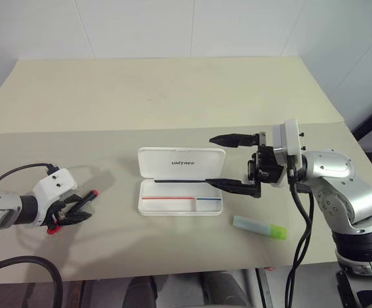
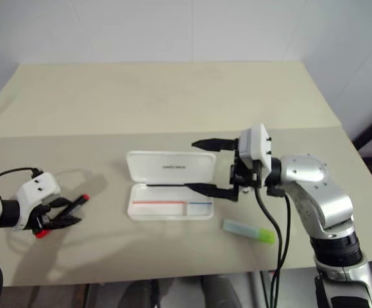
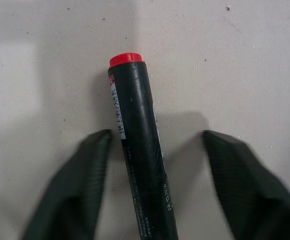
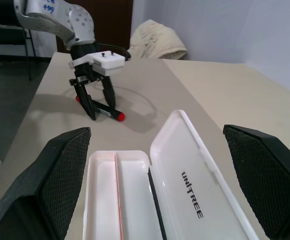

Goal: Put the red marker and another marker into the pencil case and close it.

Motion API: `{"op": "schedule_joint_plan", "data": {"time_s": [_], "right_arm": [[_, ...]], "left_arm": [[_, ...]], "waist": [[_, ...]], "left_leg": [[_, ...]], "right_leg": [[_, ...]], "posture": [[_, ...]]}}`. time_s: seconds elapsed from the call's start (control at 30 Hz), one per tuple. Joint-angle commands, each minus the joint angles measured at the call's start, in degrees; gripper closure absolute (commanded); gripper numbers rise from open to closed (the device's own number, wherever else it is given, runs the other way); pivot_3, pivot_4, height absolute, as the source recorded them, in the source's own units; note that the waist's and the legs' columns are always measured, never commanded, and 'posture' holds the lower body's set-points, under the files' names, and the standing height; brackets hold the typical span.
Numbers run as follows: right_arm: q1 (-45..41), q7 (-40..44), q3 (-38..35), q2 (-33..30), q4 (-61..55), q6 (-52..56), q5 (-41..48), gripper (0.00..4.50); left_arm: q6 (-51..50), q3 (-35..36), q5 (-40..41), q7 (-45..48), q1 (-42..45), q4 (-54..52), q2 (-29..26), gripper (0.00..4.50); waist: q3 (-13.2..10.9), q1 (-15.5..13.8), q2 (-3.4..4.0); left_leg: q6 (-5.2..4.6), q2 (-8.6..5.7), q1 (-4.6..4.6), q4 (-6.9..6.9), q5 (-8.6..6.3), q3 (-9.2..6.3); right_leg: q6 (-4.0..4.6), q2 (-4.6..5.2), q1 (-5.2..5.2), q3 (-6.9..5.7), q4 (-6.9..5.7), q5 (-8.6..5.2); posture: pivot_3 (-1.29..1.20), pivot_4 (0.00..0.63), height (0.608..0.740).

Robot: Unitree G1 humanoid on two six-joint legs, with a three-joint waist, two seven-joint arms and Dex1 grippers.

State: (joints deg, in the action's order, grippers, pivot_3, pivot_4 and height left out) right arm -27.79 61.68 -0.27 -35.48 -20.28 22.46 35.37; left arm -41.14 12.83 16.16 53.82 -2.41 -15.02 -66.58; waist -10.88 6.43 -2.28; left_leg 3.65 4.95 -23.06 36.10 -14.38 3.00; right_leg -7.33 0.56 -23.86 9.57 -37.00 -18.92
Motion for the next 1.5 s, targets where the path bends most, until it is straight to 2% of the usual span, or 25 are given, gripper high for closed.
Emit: {"op": "schedule_joint_plan", "data": {"time_s": [0.03,0.13,0.17,0.3,0.5,0.63,0.73,0.83,1.07,1.5], "right_arm": [[0.26,-0.55,-2.1,-0.92,-2.4,-0.95,0.66,0.0],[0.39,-0.54,-2.29,-1.13,-2.25,-1.08,0.55,0.0],[0.4,-0.58,-2.33,-1.19,-2.2,-1.11,0.49,0.0],[0.74,-0.4,-2.79,-1.7,-1.75,-1.24,0.27,0.0],[1.04,0.25,-3.7,-3.04,1.59,-3.11,-1.34,0.0],[1.17,0.77,-4.01,-3.37,3.36,-4.3,-2.16,0.0],[1.35,0.67,-4.11,-3.31,4.1,-4.81,-2.62,0.0],[2.02,0.34,-4.24,-3.37,4.58,-5.51,-3.24,0.0],[4.25,-0.85,-5.77,-4.31,3.12,-5.53,-3.47,0.0],[11.74,-4.53,-10.01,-6.31,-1.15,-5.26,-3.63,0.0]], "left_arm": [[0.65,-0.91,-2.67,-0.61,0.61,1.86,-1.44,2.96],[1.47,-1.7,-3.32,-0.73,1.41,2.54,-1.5,3.84],[1.95,-1.99,-3.62,-0.76,1.67,2.74,-1.61,3.94],[3.57,-3.55,-4.21,0.54,3.2,1.72,-3.73,3.94],[1.35,-3.75,1.79,6.54,9.31,-3.64,-4.16,3.94],[3.26,-3.32,7.37,15.46,9.96,-7.66,-5.39,3.94],[2.89,-4.55,8.42,16.58,12.52,-8.53,-5.45,3.94],[4.06,-8.21,7.57,15.57,18.71,-7.59,-2.91,3.94],[5.08,-17.13,5.61,13.45,32.64,-2.66,7.31,3.94],[9.87,-28.3,0.53,13.32,43.51,6.4,23.22,3.94]], "waist": [[0.0,-0.01,0.0],[0.0,-0.05,0.0],[0.0,-0.05,0.0],[0.0,-0.05,0.0],[-0.01,-0.12,-0.02],[-0.02,-0.01,0.0],[-0.02,-0.05,0.01],[-0.04,-0.37,0.01],[-0.04,-1.3,0.02],[-0.04,-2.0,0.02]], "left_leg": [[0.0,0.0,0.01,0.0,0.0,0.0],[-0.01,0.0,0.03,0.01,0.01,0.0],[-0.02,0.0,0.05,0.02,0.02,0.0],[-0.04,0.0,0.09,0.05,0.04,-0.01],[-0.03,-0.02,0.01,0.05,0.04,0.0],[0.0,-0.02,-0.01,0.0,-0.01,0.02],[-0.02,-0.01,0.0,-0.04,-0.03,0.01],[-0.02,-0.01,-0.01,0.03,-0.03,-0.02],[-0.02,-0.06,-0.03,0.34,-0.03,-0.06],[-0.06,-0.08,-0.07,0.74,-0.05,-0.15]], "right_leg": [[0.0,0.0,0.0,0.0,-0.01,0.0],[0.0,0.0,0.01,0.0,-0.04,0.0],[0.0,0.0,0.03,0.0,-0.05,0.0],[0.14,0.0,0.08,0.0,-0.05,-0.06],[0.09,0.0,0.07,0.01,0.03,-0.04],[-0.02,0.0,0.06,0.01,0.07,0.01],[-0.02,-0.02,0.02,0.0,0.05,-0.04],[-0.05,-0.04,0.05,0.0,0.02,-0.05],[-0.22,-0.03,0.21,0.04,0.03,0.05],[-0.32,-0.05,0.34,0.05,-0.05,0.1]], "posture": [[0.0,0.15,0.74],[0.0,0.15,0.74],[0.0,0.15,0.74],[0.0,0.15,0.74],[0.0,0.15,0.74],[0.0,0.15,0.74],[0.0,0.15,0.74],[0.0,0.15,0.74],[0.0,0.15,0.74],[0.0,0.15,0.74]]}}
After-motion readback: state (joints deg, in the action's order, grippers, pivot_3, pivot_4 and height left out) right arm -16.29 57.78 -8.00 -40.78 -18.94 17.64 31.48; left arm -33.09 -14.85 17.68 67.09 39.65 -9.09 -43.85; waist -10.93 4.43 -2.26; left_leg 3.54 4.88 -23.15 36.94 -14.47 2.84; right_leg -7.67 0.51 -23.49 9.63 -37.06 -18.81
